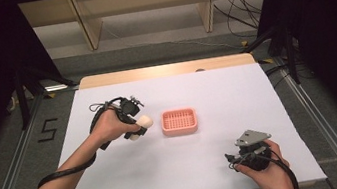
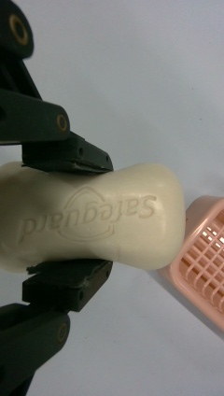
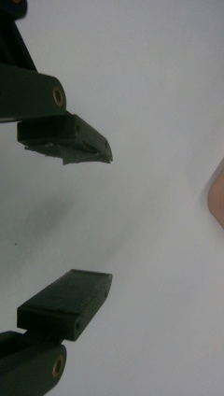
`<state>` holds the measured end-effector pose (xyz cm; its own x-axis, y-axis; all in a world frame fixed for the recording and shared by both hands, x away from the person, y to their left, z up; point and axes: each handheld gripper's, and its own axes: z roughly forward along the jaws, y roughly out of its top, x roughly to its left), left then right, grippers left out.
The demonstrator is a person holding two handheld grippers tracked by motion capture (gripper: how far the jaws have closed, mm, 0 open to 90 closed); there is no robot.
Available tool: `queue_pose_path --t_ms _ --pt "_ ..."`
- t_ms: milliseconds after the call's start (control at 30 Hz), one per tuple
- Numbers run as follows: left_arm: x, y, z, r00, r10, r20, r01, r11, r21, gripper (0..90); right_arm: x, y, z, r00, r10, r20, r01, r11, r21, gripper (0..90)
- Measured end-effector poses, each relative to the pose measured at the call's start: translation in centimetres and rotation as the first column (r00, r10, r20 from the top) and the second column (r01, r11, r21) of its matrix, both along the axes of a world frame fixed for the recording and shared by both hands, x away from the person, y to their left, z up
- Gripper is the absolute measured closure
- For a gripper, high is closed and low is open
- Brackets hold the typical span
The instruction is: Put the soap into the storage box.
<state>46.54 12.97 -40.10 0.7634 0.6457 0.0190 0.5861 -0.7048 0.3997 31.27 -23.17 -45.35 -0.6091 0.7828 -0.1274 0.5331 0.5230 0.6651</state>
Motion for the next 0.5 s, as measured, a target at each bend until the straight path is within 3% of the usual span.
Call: queue_pose_path --t_ms 500 --pt "0.45 -1.06 0.07 0.9999 -0.013 -0.007 0.013 0.9999 0.006 48.8 -0.01 0.0 -0.03 1.0 -0.003 -0.001 0.003 1.0 0.002 35.5"
